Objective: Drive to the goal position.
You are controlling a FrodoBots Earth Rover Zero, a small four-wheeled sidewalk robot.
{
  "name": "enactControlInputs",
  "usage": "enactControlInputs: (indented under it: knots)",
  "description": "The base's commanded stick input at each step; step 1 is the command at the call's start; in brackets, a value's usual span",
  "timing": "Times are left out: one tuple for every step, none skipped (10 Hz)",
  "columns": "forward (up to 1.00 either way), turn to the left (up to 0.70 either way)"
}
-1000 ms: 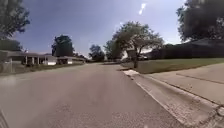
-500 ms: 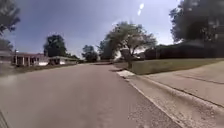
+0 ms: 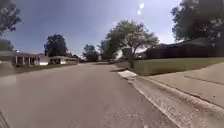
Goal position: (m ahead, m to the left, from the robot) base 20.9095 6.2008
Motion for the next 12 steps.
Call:
enactControlInputs:
  knots:
    - [0.7,0.0]
    - [0.7,0.0]
    - [0.7,0.0]
    - [0.7,0.0]
    - [0.7,0.0]
    - [0.7,0.0]
    - [0.7,0.0]
    - [0.7,0.0]
    - [0.7,0.0]
    - [0.7,0.0]
    - [0.7,0.0]
    - [0.7,0.0]
